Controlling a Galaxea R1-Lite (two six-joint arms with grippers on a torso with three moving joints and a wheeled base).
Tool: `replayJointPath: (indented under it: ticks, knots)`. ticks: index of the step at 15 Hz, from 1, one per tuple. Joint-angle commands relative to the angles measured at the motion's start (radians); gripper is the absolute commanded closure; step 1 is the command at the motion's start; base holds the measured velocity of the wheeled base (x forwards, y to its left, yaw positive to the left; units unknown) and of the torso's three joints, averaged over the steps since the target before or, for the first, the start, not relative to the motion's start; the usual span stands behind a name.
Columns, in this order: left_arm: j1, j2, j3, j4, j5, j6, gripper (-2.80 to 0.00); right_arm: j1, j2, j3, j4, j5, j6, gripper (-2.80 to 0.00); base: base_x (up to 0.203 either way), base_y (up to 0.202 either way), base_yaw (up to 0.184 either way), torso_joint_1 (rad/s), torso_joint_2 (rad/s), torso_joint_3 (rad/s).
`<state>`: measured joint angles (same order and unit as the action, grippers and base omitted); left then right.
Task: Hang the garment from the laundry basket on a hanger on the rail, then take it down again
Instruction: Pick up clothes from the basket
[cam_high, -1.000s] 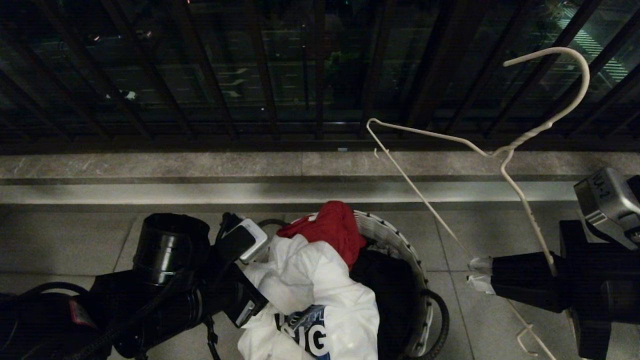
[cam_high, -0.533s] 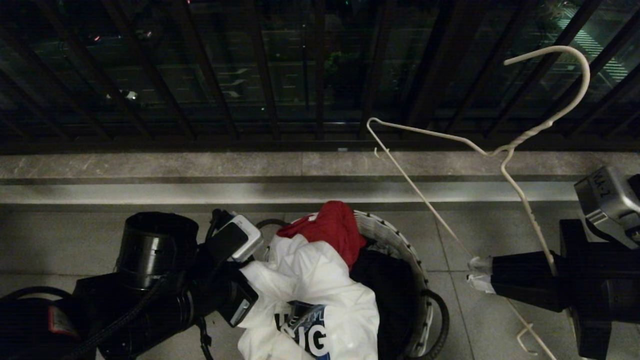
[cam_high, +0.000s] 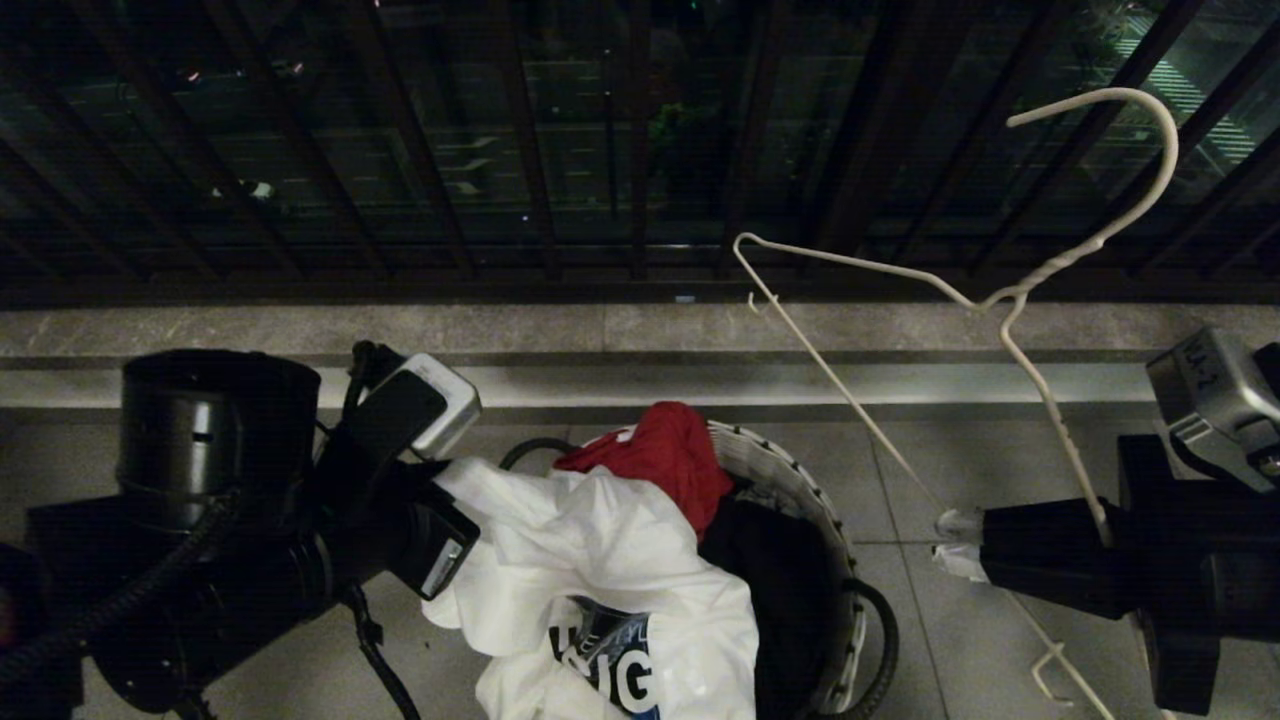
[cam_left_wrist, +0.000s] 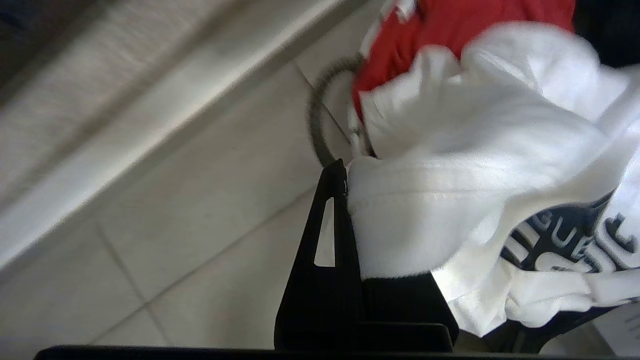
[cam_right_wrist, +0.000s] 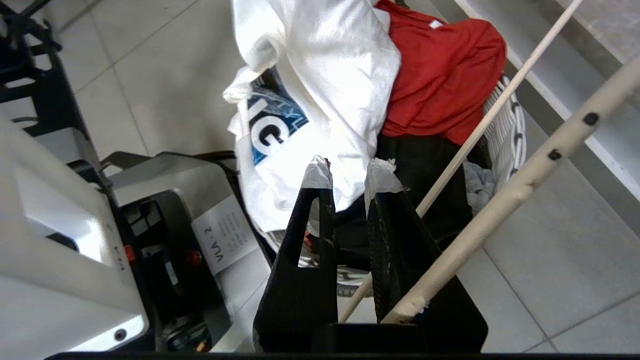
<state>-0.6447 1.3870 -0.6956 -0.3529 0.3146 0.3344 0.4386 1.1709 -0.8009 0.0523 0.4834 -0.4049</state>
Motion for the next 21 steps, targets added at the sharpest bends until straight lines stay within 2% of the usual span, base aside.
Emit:
replayJointPath:
  ticks: [1,2,4,9,12,17,19,21]
  knots:
    - [-0.062,-0.083,-0.158,0.211,0.063,-0.004,0.0,-0.022,0.02,-0.006,-0.013,0.003,-0.002,0.0,0.0,0.0,0.0,0.0,0.0,0.0]
    - [-0.103,-0.09,-0.223,0.297,0.124,-0.01,0.0,-0.03,0.023,-0.004,-0.027,0.003,-0.002,0.0,0.0,0.0,0.0,0.0,0.0,0.0]
    - [-0.161,-0.092,-0.326,0.394,0.221,-0.018,0.0,-0.034,0.021,-0.004,-0.031,0.003,-0.002,0.0,0.0,0.0,0.0,0.0,0.0,0.0]
    - [-0.261,-0.101,-0.452,0.475,0.296,-0.02,0.0,-0.048,0.021,-0.015,-0.038,0.0,0.02,0.0,0.0,0.0,0.0,0.0,0.0,0.0]
    - [-0.308,-0.12,-0.471,0.471,0.299,-0.051,0.0,-0.062,0.019,-0.026,-0.087,-0.002,0.078,0.0,0.0,0.0,0.0,0.0,0.0,0.0]
    - [-0.329,-0.114,-0.461,0.469,0.29,-0.085,0.0,-0.072,0.023,-0.027,-0.094,-0.003,0.081,0.0,0.0,0.0,0.0,0.0,0.0,0.0]
    - [-0.33,-0.074,-0.463,0.469,0.289,-0.13,0.0,-0.072,0.035,-0.03,-0.094,-0.003,0.081,0.0,0.0,0.0,0.0,0.0,0.0,0.0]
    - [-0.347,-0.03,-0.463,0.468,0.29,-0.206,0.0,-0.073,0.059,-0.036,-0.094,-0.003,0.082,0.0,0.0,0.0,0.0,0.0,0.0,0.0]
